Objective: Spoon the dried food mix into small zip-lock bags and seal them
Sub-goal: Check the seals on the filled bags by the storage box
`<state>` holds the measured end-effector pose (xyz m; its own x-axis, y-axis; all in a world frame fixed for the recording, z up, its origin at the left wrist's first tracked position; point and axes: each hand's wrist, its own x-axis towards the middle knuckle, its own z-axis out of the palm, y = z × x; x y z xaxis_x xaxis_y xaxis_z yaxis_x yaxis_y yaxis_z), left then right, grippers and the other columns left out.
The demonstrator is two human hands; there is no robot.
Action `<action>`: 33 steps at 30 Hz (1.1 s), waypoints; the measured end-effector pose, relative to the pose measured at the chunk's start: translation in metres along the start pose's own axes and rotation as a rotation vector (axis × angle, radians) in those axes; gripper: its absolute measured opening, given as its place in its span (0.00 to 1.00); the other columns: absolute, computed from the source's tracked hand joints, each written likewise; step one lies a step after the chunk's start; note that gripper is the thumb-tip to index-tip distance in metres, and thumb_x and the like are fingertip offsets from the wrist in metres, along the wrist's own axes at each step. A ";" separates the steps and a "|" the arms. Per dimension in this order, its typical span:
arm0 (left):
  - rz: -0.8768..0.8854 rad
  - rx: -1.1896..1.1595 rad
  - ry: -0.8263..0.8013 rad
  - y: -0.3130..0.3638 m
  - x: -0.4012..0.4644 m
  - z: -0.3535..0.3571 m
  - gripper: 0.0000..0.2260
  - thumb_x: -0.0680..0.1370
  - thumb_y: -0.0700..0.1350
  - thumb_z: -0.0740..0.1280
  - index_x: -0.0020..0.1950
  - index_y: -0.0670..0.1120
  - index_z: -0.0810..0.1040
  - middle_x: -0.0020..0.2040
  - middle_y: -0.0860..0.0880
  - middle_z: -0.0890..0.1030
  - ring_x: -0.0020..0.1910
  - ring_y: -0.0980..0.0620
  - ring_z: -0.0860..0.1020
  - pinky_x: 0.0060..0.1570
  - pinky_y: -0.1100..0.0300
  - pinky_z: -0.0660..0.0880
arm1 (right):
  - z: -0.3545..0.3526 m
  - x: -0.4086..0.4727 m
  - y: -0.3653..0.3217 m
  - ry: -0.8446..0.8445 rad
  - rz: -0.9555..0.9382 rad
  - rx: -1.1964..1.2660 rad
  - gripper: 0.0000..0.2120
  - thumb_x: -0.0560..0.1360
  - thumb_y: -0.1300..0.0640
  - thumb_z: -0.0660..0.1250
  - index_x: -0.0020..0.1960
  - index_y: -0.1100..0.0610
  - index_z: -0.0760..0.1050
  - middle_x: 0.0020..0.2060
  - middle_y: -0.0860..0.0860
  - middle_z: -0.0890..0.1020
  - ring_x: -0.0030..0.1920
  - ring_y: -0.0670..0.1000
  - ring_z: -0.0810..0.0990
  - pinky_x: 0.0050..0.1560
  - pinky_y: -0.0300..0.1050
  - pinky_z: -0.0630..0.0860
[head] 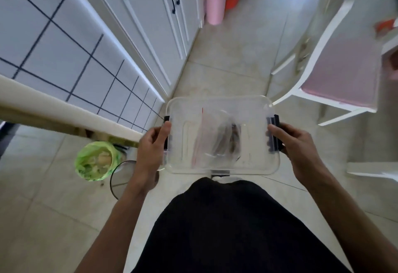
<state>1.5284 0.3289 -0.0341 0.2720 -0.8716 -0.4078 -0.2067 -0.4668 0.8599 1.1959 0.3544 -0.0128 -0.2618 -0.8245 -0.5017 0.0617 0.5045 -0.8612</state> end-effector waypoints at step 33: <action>0.136 0.204 -0.427 0.334 0.511 0.244 0.21 0.80 0.63 0.67 0.50 0.44 0.82 0.40 0.51 0.85 0.37 0.57 0.81 0.39 0.59 0.81 | 0.014 0.425 -0.259 0.422 0.006 0.178 0.09 0.79 0.52 0.72 0.58 0.51 0.84 0.46 0.49 0.88 0.45 0.48 0.85 0.46 0.45 0.79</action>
<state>1.3689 -0.3088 -0.0305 -0.1707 -0.8902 -0.4224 -0.4049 -0.3275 0.8537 1.0826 -0.1303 -0.0043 -0.6281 -0.6263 -0.4618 0.2193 0.4270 -0.8773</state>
